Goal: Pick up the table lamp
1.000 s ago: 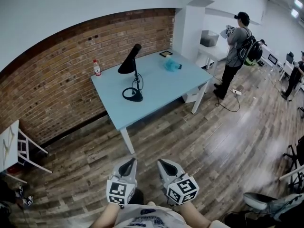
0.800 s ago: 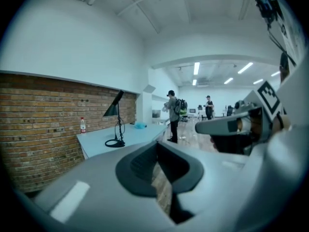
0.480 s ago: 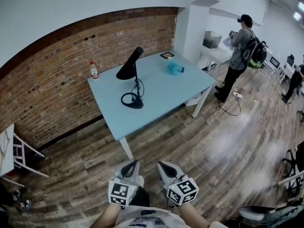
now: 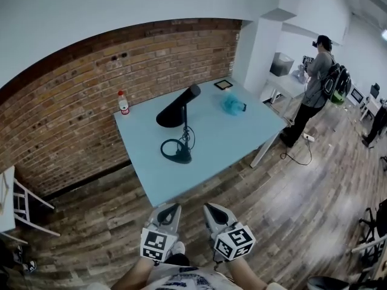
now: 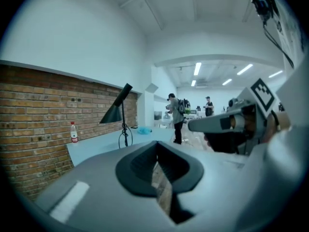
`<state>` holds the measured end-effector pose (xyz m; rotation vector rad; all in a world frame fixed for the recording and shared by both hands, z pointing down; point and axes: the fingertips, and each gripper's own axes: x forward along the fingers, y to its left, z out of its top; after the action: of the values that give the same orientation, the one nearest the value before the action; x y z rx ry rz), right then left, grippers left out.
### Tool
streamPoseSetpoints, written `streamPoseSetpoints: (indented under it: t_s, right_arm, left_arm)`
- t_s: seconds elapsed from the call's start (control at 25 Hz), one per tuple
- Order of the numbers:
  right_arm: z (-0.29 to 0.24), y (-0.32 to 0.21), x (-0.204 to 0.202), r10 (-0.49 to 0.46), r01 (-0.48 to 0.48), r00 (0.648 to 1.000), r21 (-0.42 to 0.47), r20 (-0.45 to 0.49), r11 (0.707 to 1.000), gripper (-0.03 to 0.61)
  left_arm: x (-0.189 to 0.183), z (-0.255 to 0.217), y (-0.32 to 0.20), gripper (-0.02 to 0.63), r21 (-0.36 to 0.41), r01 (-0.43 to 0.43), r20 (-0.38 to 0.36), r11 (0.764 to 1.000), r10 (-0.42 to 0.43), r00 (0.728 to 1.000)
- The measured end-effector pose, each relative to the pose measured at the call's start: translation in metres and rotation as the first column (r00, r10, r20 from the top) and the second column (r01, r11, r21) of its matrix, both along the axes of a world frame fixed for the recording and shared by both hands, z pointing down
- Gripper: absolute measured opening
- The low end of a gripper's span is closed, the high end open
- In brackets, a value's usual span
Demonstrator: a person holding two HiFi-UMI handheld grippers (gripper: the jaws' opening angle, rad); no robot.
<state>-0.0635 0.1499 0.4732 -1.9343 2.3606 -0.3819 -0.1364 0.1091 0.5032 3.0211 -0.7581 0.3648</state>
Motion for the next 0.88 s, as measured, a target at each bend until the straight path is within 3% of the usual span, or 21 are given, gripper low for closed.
streamPoseSetpoints:
  t_s: [0.32,0.88]
  right_arm:
    - [-0.004,-0.087,0.014,0.029,-0.029,1.0,0.012,0.008,1.0,-0.002]
    - [0.001,-0.144,0.05,0.064,-0.064,0.998,-0.02,-0.012,0.998,-0.002]
  left_arm:
    - [0.021,-0.002,-0.09,-0.008,-0.005,-0.031,0.01,1.0,0.031,0.999]
    - [0.049,0.012,-0.148,-0.008,-0.055,-0.042,0.0,0.998,0.042,0.999]
